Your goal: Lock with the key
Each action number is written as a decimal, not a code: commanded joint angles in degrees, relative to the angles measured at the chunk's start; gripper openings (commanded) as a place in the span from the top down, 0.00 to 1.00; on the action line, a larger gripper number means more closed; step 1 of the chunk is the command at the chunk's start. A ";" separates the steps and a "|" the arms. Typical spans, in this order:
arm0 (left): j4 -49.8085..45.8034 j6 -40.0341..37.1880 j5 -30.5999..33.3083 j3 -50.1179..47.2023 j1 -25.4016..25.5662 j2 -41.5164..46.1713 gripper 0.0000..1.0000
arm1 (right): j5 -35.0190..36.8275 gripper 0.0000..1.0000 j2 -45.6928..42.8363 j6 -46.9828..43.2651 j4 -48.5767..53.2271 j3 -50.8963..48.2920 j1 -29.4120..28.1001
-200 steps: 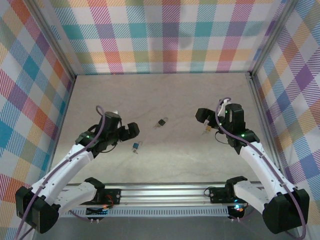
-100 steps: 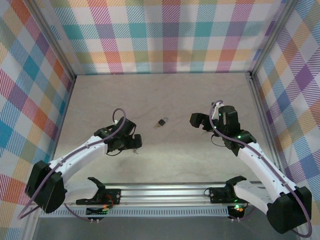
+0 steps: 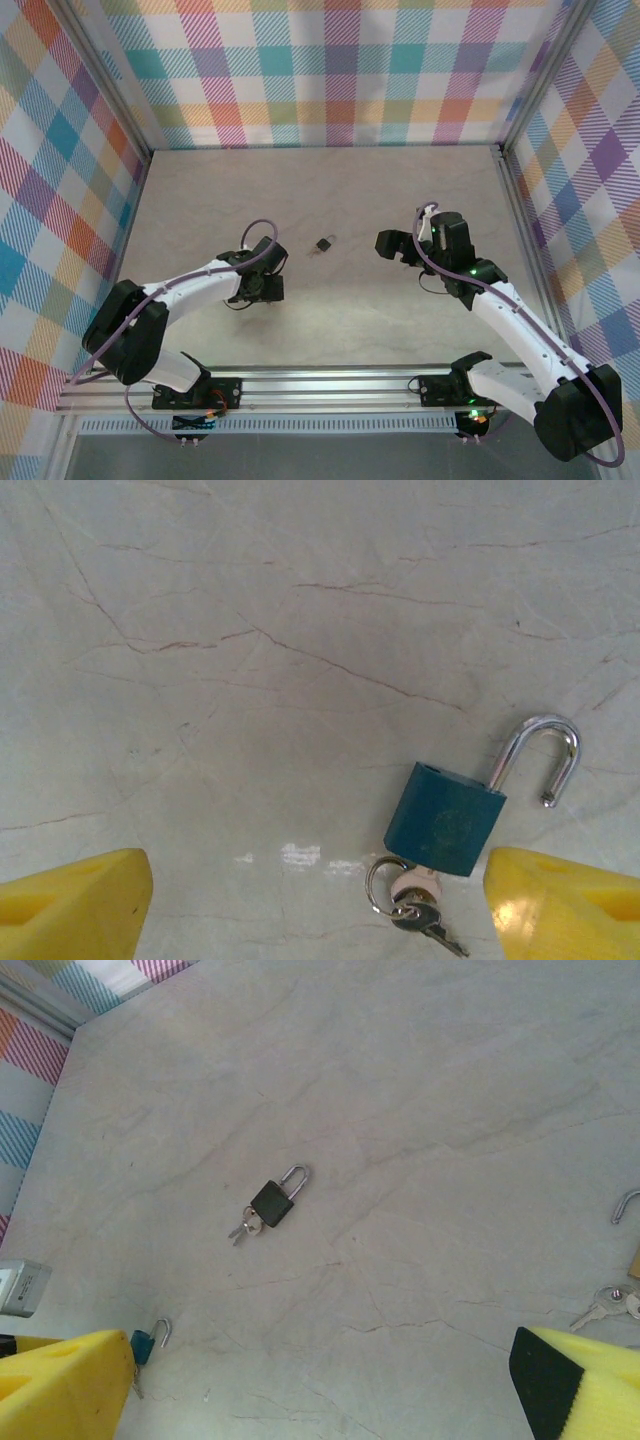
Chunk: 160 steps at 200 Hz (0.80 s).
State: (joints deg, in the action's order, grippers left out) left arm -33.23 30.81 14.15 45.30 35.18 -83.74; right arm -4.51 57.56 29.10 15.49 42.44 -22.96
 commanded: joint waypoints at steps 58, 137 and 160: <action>2.03 -1.43 2.98 3.32 3.02 -5.59 0.19 | 0.71 0.03 -1.66 -0.96 0.92 1.07 -0.86; 2.42 -1.72 4.49 3.34 3.41 -7.67 0.31 | 0.80 0.04 -2.41 -0.93 0.87 0.97 -1.12; 2.71 -1.82 4.27 3.50 3.39 -8.65 0.35 | 0.74 0.04 -2.45 -0.91 0.99 0.95 -1.12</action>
State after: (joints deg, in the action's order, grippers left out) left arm -30.39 29.71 17.23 47.90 38.20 -90.83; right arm -4.05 55.90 29.10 16.01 42.44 -23.70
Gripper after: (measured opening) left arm 0.664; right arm 0.963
